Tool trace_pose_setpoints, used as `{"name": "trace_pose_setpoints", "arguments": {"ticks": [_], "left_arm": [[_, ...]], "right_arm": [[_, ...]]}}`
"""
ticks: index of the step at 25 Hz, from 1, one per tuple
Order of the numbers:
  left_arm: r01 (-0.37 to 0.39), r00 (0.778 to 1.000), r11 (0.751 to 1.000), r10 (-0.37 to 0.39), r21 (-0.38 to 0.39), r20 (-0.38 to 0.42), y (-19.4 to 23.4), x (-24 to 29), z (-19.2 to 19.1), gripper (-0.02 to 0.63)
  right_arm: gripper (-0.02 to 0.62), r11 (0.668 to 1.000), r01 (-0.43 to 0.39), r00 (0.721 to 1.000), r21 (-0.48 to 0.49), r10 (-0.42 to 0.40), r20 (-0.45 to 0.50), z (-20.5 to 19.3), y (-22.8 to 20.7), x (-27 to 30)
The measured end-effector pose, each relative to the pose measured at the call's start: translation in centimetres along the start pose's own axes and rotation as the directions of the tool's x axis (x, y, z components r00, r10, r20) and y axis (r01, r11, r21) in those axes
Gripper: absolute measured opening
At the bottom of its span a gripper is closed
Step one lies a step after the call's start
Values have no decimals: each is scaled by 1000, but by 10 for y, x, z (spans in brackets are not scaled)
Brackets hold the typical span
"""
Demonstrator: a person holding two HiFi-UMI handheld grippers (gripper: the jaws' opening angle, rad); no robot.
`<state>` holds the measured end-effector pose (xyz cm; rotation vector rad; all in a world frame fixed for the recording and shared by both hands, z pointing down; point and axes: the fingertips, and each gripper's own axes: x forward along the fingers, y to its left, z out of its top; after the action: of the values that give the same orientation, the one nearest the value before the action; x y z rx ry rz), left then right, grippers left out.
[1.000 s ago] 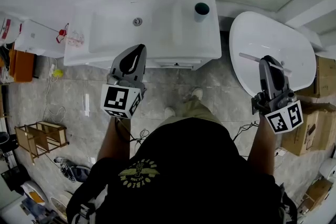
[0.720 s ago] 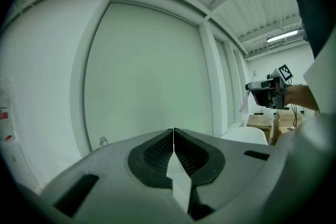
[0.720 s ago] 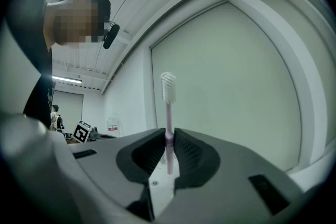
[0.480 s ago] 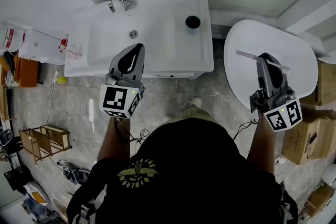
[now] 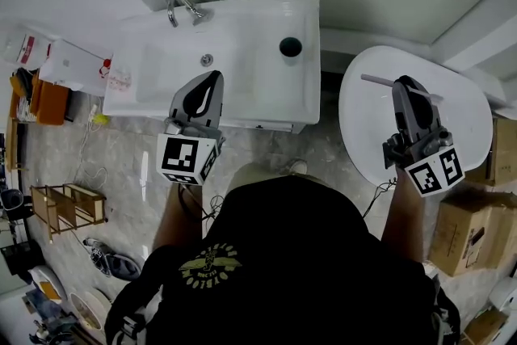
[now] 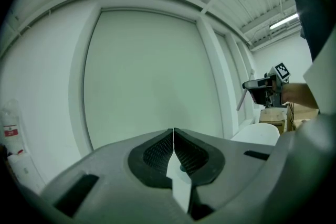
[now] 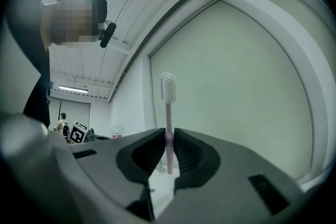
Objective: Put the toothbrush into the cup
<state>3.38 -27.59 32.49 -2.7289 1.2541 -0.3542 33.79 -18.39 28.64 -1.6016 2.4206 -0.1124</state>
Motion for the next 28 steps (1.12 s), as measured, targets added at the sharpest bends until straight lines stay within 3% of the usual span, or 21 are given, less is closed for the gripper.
{"name": "trace_pose_setpoints", "arguments": {"ticks": [6,28], "left_arm": [[-24,1000,1000,24,11,8,-1,3,9,14],[18,1000,1000,-18,7,16,-4,27,7,14]], "right_arm": [[54,1000,-4,1000,7,3,17,3,-13,-4],[54,1000,11,1000,-25,-11,12,4,-22,10]]}}
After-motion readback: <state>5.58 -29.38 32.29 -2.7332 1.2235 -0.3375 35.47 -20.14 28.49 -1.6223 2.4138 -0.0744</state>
